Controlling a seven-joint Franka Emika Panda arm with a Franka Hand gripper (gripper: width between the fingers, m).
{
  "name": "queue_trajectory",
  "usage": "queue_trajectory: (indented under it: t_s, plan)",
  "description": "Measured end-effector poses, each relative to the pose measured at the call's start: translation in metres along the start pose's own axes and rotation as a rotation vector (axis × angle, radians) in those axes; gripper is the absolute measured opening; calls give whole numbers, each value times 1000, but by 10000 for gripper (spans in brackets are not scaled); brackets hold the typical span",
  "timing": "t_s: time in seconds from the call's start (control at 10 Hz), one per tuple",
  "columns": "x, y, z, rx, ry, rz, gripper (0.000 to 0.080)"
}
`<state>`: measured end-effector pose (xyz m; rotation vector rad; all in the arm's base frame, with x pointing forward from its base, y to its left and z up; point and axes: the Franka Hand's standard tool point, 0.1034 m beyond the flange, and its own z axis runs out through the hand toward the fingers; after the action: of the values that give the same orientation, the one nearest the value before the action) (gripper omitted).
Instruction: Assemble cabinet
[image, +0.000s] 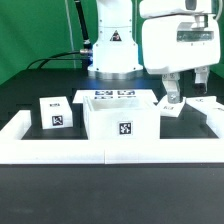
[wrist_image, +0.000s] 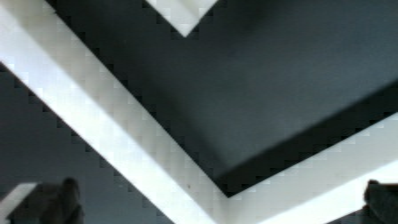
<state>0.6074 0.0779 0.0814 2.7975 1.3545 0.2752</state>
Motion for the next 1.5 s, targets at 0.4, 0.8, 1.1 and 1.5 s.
queue_trajectory:
  t_s: [0.4,0.8,1.1,1.5]
  plan:
    - [0,0,0,0,0,0,797]
    - [-15,2,-14,-33,-46,-387,797]
    - [-23,3,-15,-29,-68,-400,797]
    - [-33,11,-14,-56,-64,-608,797]
